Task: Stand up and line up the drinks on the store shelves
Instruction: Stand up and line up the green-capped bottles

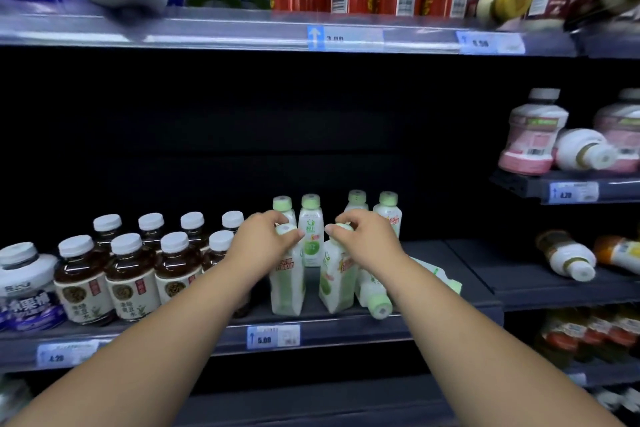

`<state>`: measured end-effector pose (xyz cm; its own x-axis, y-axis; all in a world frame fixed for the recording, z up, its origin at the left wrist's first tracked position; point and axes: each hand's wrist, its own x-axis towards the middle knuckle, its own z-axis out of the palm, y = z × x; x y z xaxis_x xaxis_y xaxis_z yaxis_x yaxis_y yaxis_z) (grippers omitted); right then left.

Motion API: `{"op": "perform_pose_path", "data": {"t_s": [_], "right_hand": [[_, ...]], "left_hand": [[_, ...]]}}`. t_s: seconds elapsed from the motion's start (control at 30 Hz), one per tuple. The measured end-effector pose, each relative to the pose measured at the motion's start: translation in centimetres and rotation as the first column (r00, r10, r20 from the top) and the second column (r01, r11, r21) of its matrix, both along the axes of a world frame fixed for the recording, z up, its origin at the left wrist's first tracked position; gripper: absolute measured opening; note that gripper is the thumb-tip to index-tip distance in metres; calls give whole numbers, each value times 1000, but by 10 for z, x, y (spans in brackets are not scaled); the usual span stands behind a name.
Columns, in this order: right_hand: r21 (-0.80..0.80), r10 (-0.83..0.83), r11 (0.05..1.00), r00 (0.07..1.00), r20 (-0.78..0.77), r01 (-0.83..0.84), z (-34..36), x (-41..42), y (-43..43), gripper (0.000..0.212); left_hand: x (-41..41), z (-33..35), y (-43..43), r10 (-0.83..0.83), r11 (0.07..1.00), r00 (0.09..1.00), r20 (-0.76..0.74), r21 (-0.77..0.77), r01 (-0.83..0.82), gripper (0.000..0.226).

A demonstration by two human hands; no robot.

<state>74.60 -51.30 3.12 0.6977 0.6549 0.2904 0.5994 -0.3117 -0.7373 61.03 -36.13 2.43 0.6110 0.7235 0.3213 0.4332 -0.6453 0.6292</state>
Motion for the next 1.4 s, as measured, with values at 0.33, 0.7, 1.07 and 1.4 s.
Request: {"op": "perform_pose_path", "data": {"t_s": [0.33,0.7,1.07,1.4], "right_hand": [[5,212,976,958,-193,-216,-17,17,-3,44],[34,310,950,922,-234,-311,-20,21,10,44],[67,319,948,916,-244,-312,-22,24,17,35],[41,388,920,891,-235,-390,-18,11,25,32]], "left_hand": [[-12,18,6,-234,967,968,-87,-121,223,40],[-14,32,16,-370,929,908,-195,-104,356,41],[-14,29,36,-334,943,907,-256,-77,325,44],[-8,35,41,-316,933,859,-402,34,359,40]]}}
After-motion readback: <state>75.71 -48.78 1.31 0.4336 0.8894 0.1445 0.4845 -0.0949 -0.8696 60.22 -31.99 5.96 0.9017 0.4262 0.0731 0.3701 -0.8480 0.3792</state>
